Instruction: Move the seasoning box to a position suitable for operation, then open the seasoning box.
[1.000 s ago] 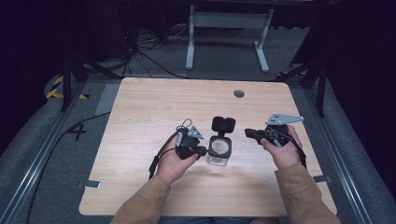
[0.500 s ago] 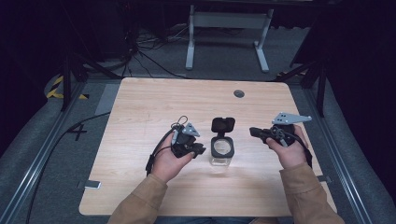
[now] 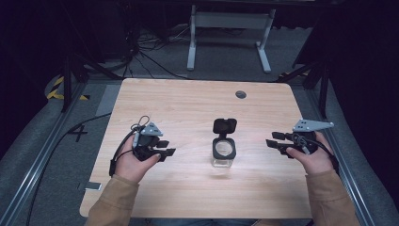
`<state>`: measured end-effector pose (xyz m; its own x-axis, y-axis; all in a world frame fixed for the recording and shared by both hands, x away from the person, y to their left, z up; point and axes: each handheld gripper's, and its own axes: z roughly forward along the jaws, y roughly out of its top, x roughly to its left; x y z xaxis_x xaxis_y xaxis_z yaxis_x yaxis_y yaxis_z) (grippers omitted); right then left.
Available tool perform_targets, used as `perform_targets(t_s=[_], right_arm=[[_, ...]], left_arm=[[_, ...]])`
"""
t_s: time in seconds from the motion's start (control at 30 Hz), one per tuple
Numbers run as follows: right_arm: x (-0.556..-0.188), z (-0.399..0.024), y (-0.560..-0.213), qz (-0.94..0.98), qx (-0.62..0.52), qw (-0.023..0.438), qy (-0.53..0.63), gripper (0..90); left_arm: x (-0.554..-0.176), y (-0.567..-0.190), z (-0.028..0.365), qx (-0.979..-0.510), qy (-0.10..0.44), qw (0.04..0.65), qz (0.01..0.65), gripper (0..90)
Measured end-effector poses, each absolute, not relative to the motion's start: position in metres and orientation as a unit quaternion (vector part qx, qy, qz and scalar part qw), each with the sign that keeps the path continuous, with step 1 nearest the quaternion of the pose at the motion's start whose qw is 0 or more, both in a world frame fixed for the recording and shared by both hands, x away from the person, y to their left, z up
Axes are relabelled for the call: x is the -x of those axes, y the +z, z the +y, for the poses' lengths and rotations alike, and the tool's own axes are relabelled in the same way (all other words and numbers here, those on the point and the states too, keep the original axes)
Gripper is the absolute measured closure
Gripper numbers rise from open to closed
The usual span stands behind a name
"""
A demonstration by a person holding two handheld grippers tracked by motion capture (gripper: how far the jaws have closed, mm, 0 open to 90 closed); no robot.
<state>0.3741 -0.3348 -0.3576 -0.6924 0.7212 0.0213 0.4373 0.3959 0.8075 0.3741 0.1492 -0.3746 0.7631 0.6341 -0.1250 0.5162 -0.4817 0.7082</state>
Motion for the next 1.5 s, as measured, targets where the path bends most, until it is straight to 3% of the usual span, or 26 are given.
perform_targets(t_s=[0.37,0.53,0.8,1.07,1.5], right_arm=[[-0.368,-0.366,-0.378,0.832,-0.380,0.162,0.371,42.7],[-0.370,-0.374,-0.400,0.840,-0.385,0.154,0.350,40.7],[-0.372,-0.376,-0.427,0.846,-0.391,0.142,0.333,40.2],[-0.370,-0.375,-0.429,0.853,-0.389,0.129,0.324,41.3],[-0.367,-0.366,-0.434,0.872,-0.373,0.119,0.295,39.1]], left_arm=[[-0.377,-0.399,0.186,-0.860,0.076,0.352,0.361,35.4],[-0.385,-0.418,0.199,-0.860,0.073,0.328,0.384,30.4],[-0.388,-0.435,0.201,-0.866,0.068,0.305,0.391,29.1],[-0.386,-0.440,0.196,-0.879,0.035,0.285,0.380,32.1],[-0.385,-0.438,0.192,-0.887,0.032,0.274,0.369,30.5]])
